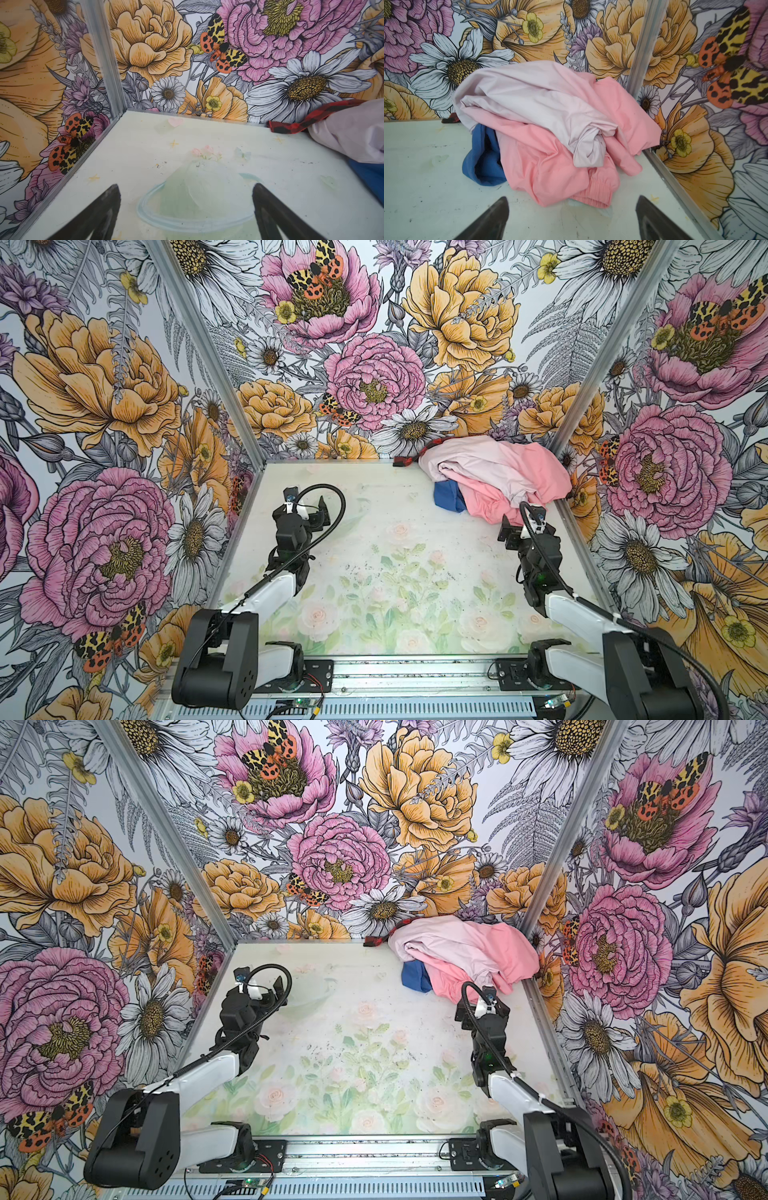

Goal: Pick out a specific cloth from the pile
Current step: 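Grasp the blue shirt in the pile with the right gripper while the left arm lifts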

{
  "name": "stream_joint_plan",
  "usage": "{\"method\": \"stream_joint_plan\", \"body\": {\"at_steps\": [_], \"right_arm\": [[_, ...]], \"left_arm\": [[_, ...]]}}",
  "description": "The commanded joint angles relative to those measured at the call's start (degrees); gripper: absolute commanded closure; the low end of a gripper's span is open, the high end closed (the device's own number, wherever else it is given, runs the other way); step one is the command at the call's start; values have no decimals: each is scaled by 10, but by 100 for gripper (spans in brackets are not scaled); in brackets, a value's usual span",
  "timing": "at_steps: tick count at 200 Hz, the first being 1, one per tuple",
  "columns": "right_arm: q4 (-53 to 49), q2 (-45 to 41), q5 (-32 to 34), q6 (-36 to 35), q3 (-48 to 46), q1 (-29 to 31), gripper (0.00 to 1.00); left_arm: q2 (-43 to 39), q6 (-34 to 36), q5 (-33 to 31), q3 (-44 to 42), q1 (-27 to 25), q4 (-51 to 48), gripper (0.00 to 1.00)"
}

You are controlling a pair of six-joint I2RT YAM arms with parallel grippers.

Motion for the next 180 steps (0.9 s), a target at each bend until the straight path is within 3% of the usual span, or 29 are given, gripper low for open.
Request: {"method": "stream_joint_plan", "body": {"at_steps": [1, 18, 43, 67, 93, 116, 180], "right_arm": [[-247, -52, -11, 43, 70, 20, 6], [-326, -68, -30, 59, 118, 50, 7], [-339, -42, -69, 85, 157, 96, 7], [-319, 50, -55, 100, 208, 130, 7], [-341, 200, -84, 129, 317, 132, 19], [-344, 302, -100, 159, 394, 133, 30], [-342, 444, -47, 169, 488, 157, 32]], "left_arm": [[-30, -38, -63, 79, -70, -206, 1], [-42, -53, 20, 142, -111, -317, 1], [-66, -50, 252, 182, -125, -412, 1], [-99, 9, 327, 214, -162, -499, 1], [-124, 85, 345, 223, -217, -558, 1], [-149, 106, 329, 205, -248, -555, 1], [-204, 106, 324, 173, -243, -513, 1]]}}
